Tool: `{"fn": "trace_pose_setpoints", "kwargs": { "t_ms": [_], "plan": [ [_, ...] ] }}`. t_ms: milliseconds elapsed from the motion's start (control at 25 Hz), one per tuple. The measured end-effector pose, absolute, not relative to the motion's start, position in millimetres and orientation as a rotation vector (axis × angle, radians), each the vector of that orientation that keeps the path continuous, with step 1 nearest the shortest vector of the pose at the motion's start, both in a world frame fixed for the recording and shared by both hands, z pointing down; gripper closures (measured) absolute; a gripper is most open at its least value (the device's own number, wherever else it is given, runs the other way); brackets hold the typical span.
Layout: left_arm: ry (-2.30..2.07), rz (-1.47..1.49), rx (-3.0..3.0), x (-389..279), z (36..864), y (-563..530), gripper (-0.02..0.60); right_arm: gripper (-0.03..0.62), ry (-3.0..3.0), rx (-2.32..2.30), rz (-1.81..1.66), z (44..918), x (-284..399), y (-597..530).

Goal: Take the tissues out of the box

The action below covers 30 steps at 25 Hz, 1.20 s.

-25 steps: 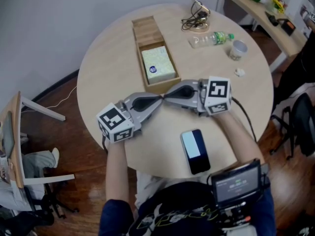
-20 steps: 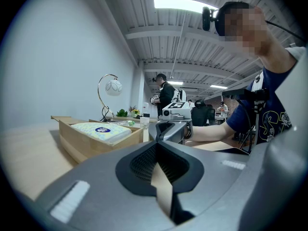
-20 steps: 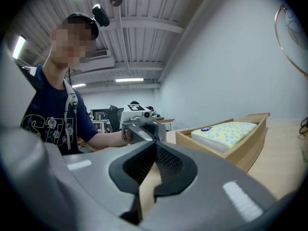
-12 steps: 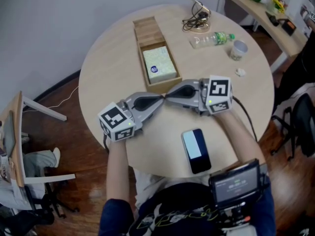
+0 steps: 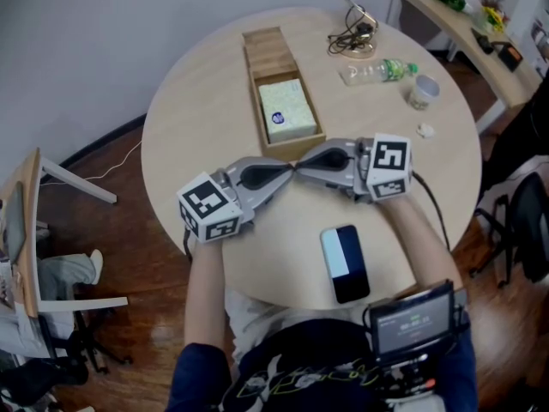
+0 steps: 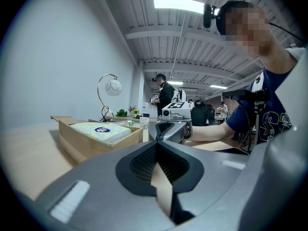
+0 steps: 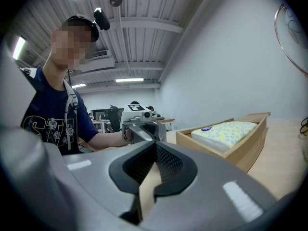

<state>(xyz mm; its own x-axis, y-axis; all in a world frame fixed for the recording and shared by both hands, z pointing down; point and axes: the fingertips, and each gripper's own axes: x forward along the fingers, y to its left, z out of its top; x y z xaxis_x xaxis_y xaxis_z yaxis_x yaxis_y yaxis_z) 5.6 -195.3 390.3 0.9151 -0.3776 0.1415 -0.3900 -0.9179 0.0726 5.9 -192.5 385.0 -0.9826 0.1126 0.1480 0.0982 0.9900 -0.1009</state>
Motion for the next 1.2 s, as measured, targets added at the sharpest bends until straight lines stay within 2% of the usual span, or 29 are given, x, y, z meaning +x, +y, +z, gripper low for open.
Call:
{"fn": "trace_pose_setpoints", "kwargs": {
  "t_ms": [680, 880, 1200],
  "plan": [
    [-0.608, 0.197, 2.982, 7.1, 393.1, -195.9, 0.577, 0.594, -3.066, -0.149, 0.062, 369.8, 14.2, -192.5],
    [-0.604, 0.206, 2.975, 4.5, 394.4, -197.8, 0.577, 0.594, -3.105, -0.067, -0.082, 352.1, 22.8, -197.4],
    [-0.6, 0.203, 2.98, 8.7, 389.6, -196.3, 0.577, 0.594, -3.147, -0.049, -0.005, 344.1, 26.0, -196.9]
  ]
}}
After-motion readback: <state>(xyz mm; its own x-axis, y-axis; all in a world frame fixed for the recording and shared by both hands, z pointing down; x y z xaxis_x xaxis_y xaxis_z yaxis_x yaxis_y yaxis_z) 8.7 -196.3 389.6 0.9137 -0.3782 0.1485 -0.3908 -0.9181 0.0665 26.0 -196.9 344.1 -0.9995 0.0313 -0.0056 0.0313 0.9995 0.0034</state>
